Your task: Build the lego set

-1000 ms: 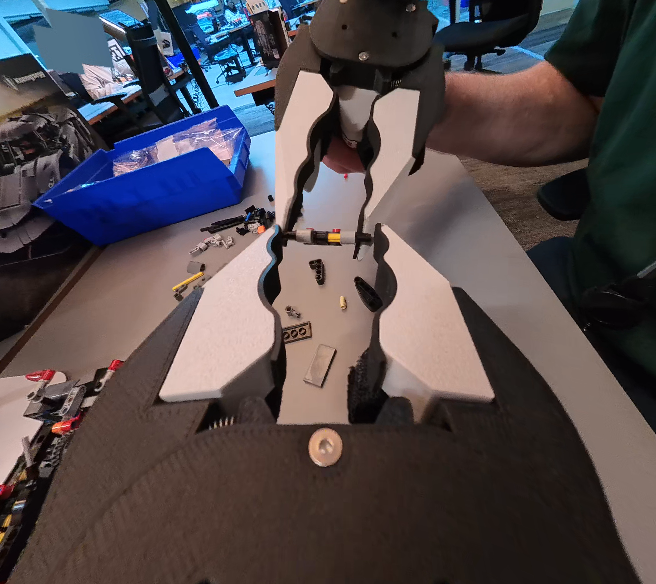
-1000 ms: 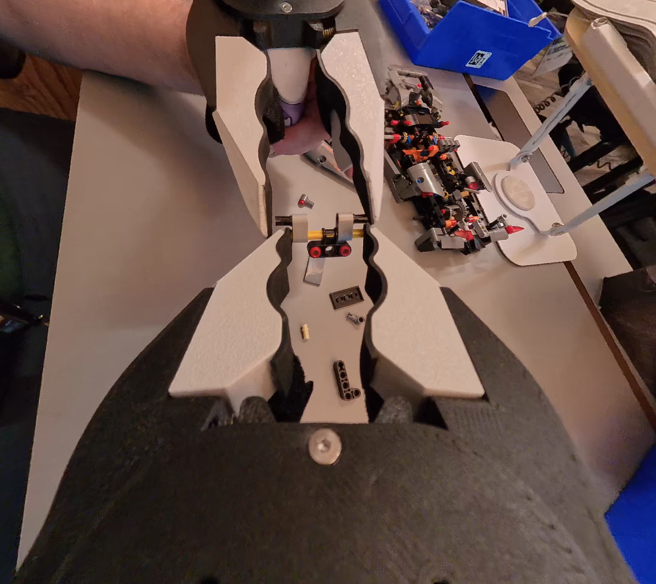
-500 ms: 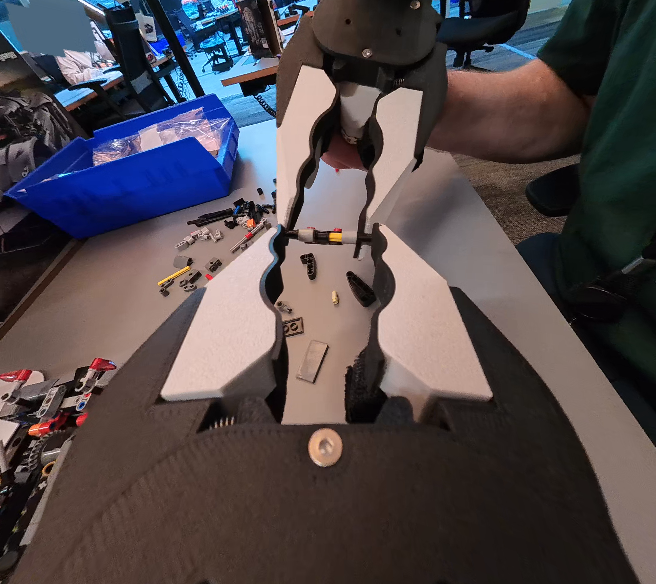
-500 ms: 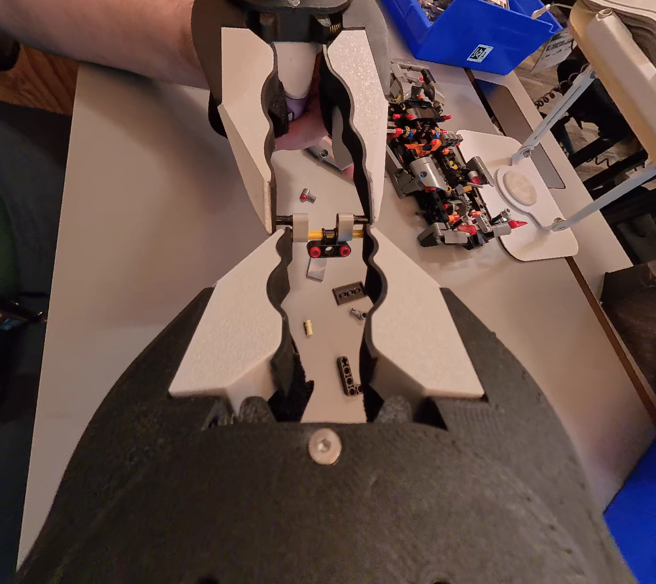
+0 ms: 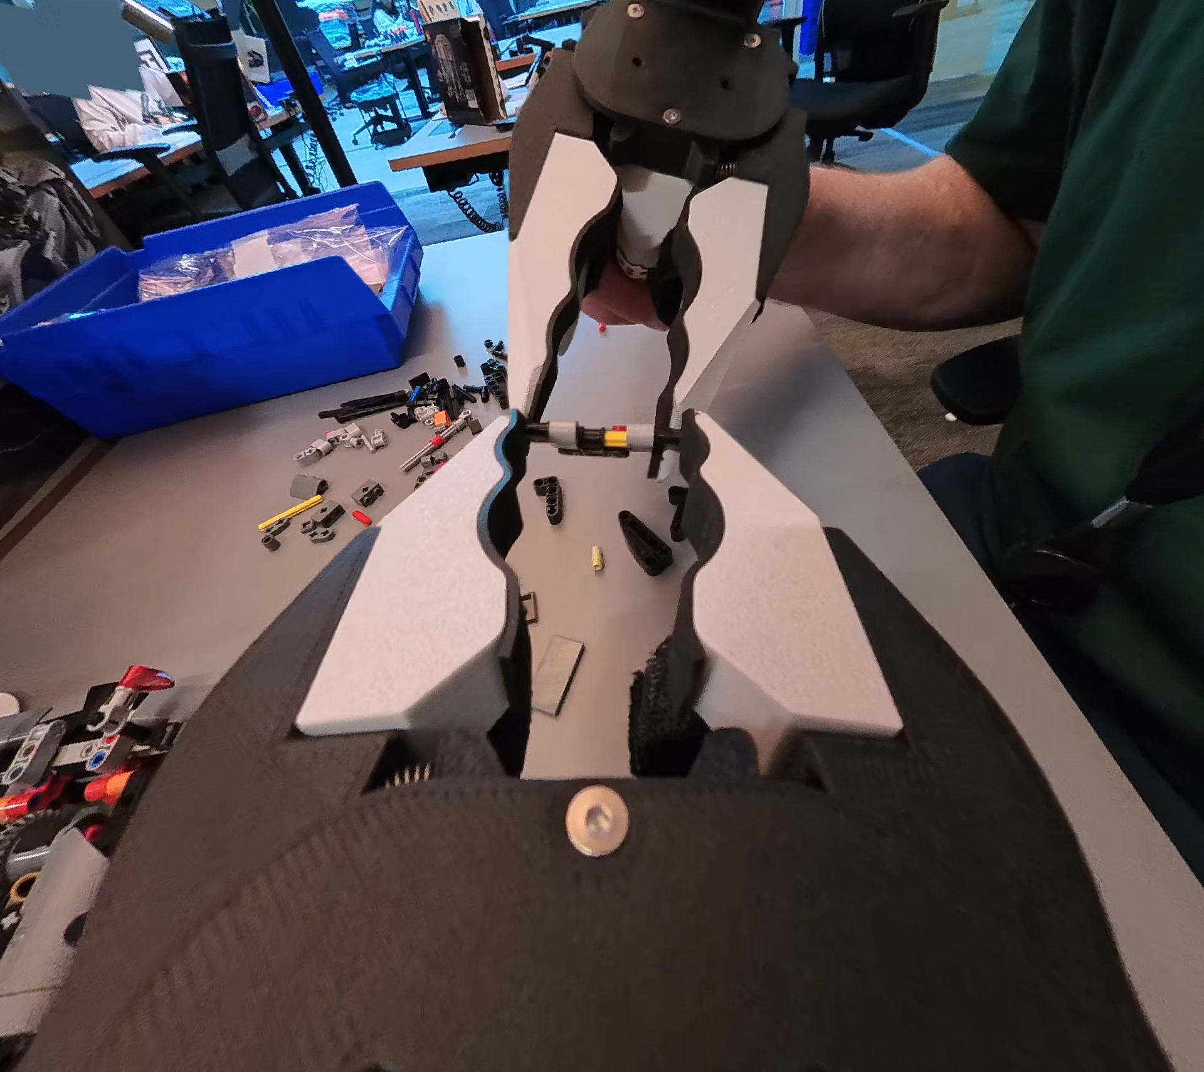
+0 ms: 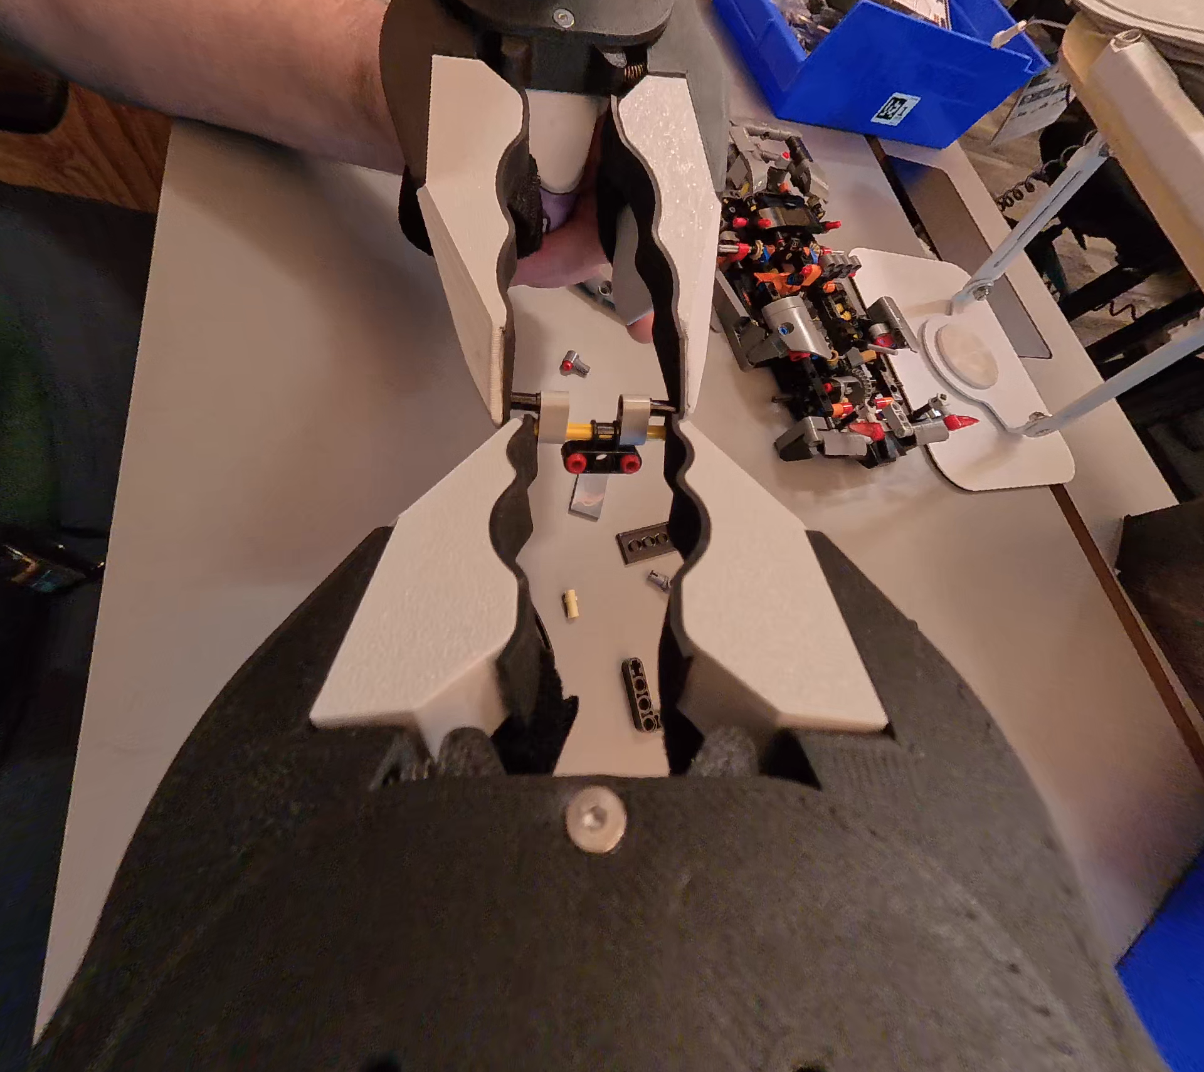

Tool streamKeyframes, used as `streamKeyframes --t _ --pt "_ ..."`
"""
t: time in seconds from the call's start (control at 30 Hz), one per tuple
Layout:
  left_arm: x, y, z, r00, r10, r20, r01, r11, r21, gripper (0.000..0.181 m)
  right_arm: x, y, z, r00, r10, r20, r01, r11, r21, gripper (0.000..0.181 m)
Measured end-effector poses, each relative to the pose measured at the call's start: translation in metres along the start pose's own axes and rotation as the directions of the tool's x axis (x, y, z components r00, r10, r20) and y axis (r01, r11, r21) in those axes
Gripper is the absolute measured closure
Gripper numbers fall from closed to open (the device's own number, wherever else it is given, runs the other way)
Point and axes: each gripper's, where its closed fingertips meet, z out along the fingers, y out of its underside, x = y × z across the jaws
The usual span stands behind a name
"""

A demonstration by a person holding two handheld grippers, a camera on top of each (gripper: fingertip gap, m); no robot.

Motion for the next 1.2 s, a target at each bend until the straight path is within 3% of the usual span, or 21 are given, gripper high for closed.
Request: streamKeyframes --t 0.47,0.97,1.2 --pt "-0.0002 -0.0043 -0.001 0.999 -0.041 -0.018 0.041 0.998 0.043 0.136 0.0001 -0.0038 -0.0022 1.0 0.024 0.016 -0.024 0.999 0.032 0.144" --pt "0.0061 -0.0044 0.0019 0.989 -0.113 -0.096 0.119 0.991 0.061 0.136 -0.0066 -0.0005 -0.0098 0.973 0.109 0.205 -0.132 0.986 0.103 0.145" --pt "0.0067 -0.0032 0.0021 0.987 -0.118 -0.105 0.125 0.99 0.061 0.141 -0.0075 0.0002 -0.0092 0.97 0.112 0.217 -0.139 0.984 0.111 0.151"
